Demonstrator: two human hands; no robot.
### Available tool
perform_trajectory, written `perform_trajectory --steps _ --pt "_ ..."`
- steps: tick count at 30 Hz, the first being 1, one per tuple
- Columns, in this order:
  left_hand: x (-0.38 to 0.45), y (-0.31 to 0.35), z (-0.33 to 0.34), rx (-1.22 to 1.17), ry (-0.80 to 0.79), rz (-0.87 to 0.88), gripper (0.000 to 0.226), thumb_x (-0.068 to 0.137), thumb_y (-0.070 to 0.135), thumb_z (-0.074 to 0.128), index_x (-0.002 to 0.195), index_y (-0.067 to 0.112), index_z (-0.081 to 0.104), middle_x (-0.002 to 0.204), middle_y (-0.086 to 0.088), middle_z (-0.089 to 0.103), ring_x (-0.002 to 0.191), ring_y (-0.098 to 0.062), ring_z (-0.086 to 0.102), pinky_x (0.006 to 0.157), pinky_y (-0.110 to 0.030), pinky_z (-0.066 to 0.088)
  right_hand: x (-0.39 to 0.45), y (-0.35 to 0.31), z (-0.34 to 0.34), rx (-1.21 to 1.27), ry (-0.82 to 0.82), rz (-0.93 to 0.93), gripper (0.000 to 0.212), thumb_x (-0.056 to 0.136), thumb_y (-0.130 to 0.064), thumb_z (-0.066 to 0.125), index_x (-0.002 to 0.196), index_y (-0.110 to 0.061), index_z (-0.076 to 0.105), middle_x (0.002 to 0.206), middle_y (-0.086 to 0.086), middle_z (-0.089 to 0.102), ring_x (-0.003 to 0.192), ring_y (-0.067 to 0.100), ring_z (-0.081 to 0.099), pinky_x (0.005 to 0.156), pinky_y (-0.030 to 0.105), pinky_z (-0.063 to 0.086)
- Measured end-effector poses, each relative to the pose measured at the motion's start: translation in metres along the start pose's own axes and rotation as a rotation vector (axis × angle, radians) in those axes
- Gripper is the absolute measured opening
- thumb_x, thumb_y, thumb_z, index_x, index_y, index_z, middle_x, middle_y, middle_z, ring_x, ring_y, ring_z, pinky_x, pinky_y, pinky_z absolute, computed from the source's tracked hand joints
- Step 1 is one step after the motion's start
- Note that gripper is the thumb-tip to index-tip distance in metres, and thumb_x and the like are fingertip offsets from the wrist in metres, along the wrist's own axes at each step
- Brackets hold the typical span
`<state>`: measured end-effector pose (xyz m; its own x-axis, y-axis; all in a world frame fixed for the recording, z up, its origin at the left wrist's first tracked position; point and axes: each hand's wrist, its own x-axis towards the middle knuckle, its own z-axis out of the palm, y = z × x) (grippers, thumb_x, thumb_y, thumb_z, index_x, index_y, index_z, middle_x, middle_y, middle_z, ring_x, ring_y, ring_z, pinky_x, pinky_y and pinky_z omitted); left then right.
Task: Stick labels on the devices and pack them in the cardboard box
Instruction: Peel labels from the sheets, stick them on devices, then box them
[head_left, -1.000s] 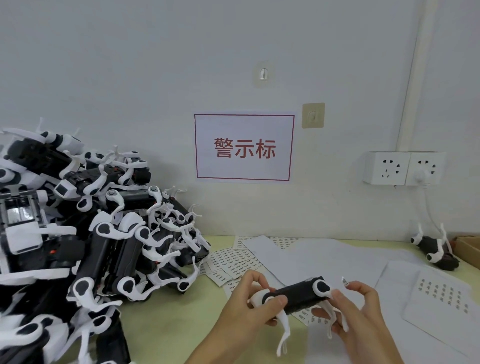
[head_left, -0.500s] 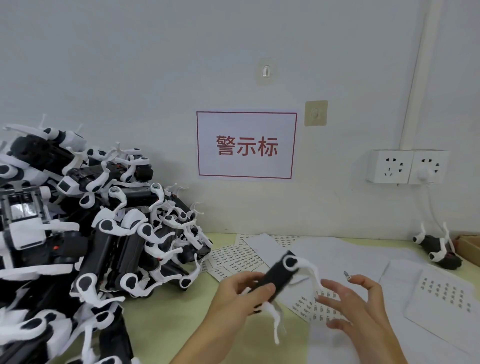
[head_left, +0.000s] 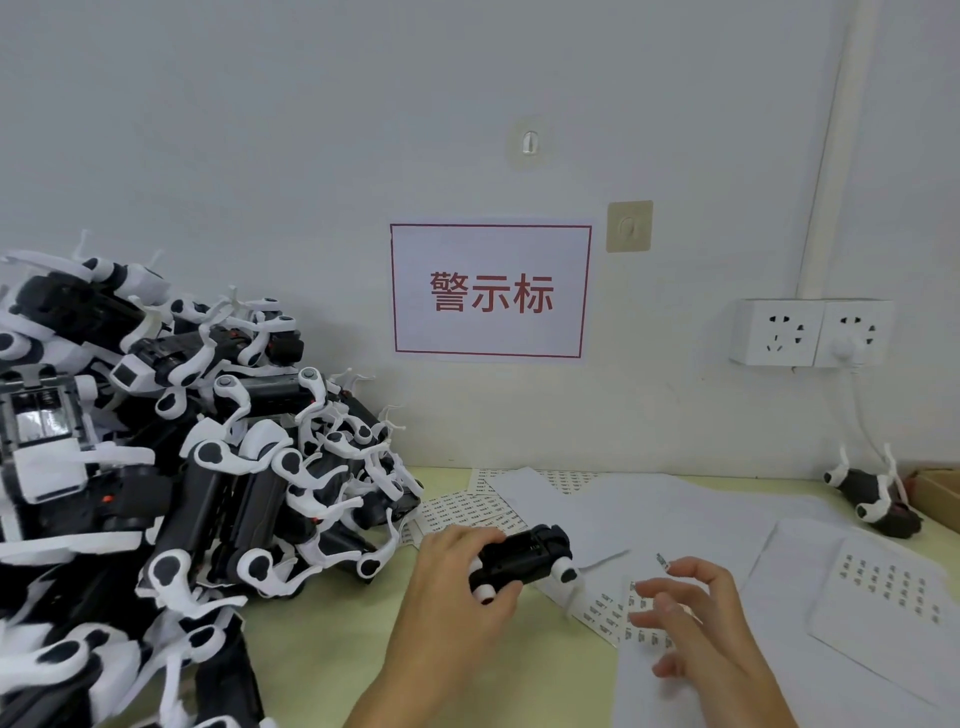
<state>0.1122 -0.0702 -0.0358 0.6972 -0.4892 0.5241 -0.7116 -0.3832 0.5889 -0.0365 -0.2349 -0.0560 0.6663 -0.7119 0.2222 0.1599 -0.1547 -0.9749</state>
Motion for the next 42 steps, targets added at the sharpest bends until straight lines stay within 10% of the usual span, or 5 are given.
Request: perform_trajectory --steps 6,16,23,30,42 --pt "0.012 0.004 -0.01 0.43 -0.147 0.103 0.053 0.083 0.06 0.053 0.131 0.038 0.044 0.129 0.024 0.042 0.129 -0.003 0.031 0.106 -0.023 0.018 -0.002 0.003 0.001 -0.103 -0.045 -0.005 0.025 0.097 0.002 0.052 0.102 -0.022 0.054 0.089 -0.008 0.071 0.073 0.01 0.068 0.056 0.031 0.047" --pt "0.045 0.026 0.006 0.429 -0.454 0.14 0.051 0.088 0.024 0.057 0.132 0.043 0.037 0.111 0.0 0.058 0.098 -0.025 0.058 0.075 -0.032 0.047 -0.003 0.002 0.002 -0.183 -0.091 0.031 0.025 0.095 0.004 0.052 0.102 -0.021 0.053 0.09 -0.002 0.07 0.073 0.012 0.068 0.05 0.026 0.045" --pt "0.058 0.021 -0.002 -0.28 -0.435 -0.126 0.043 0.088 0.026 0.067 0.117 0.056 0.054 0.097 0.002 0.065 0.064 -0.014 0.064 0.055 -0.026 0.053 0.0 0.005 0.0 -0.173 -0.09 0.011 0.023 0.095 0.005 0.051 0.102 -0.017 0.054 0.087 -0.005 0.072 0.072 0.015 0.068 0.049 0.026 0.044" --pt "0.033 0.016 0.032 -1.172 -0.429 -0.567 0.059 0.085 -0.009 0.068 0.12 0.039 0.067 0.096 -0.024 0.069 0.078 -0.032 0.066 0.076 -0.039 0.054 0.002 0.0 -0.002 0.012 0.04 0.054 0.016 0.097 0.01 0.047 0.099 -0.004 0.055 0.073 0.016 0.071 0.068 0.034 0.065 0.05 0.034 0.039" --pt "0.018 0.007 0.044 -1.092 -0.446 -0.448 0.054 0.097 0.003 0.054 0.125 0.049 0.063 0.115 -0.025 0.069 0.091 -0.029 0.066 0.081 -0.035 0.054 0.013 -0.014 -0.006 0.01 0.042 0.108 0.003 0.095 -0.001 0.06 0.094 -0.004 0.058 0.061 0.012 0.064 0.057 0.024 0.052 0.049 0.033 0.035"
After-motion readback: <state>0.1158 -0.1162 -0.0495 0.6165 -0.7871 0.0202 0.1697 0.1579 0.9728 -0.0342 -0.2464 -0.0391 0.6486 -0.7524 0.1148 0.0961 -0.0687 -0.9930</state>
